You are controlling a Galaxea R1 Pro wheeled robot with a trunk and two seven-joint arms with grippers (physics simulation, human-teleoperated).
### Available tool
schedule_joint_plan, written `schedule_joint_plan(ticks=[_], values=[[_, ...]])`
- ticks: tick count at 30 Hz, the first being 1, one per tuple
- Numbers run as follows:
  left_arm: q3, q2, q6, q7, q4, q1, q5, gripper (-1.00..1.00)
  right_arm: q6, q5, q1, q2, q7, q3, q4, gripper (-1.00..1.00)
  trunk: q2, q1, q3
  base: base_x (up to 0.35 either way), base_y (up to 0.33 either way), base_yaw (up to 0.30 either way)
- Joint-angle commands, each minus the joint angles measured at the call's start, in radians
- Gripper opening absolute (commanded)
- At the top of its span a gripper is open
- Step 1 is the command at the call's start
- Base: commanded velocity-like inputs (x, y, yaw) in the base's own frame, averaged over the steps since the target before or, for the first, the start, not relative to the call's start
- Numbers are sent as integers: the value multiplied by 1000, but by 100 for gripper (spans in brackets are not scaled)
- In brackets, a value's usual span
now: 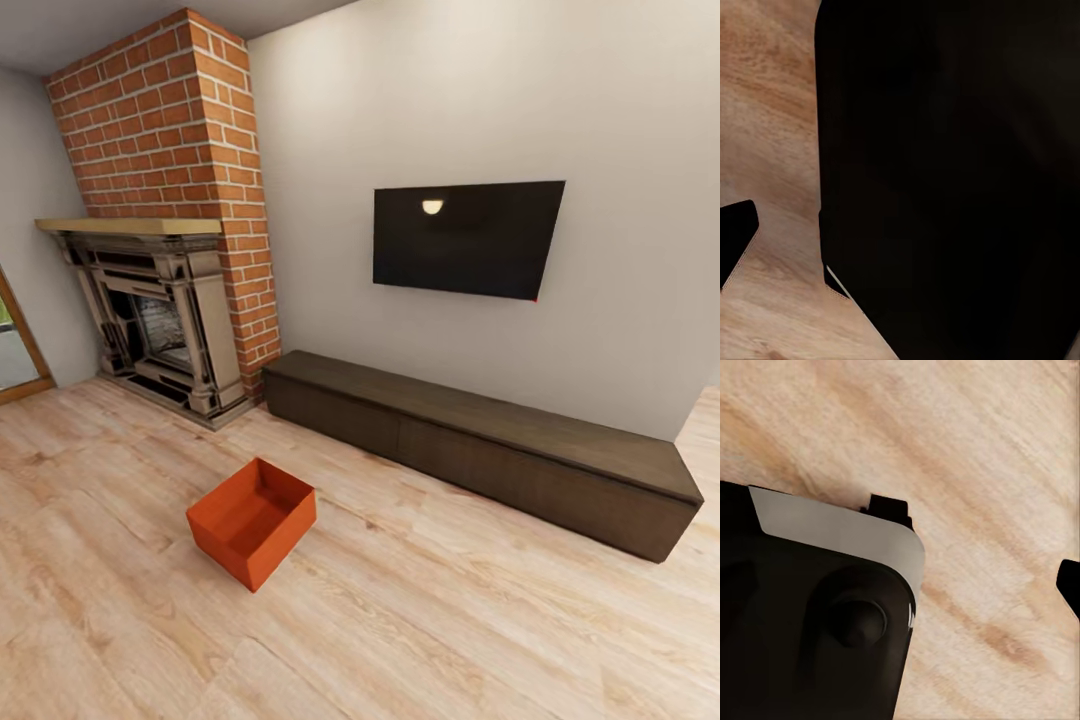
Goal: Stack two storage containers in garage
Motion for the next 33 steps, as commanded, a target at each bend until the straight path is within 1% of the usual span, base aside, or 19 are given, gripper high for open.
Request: schedule_joint_plan(ticks=[1, 33], values=[[1, 0, -1, -2, 0, 0, 5, 100, -6, -9, -1, 1, 0, 8, 3, 100, 0, 1, -1, 322, 0, 0], [1, 0, -1, -1, 0, 0, 5, 100, -7, -9, -1, -1, -1, 8, 3, 100, 0, 1, -1, 322, 0, -11]])
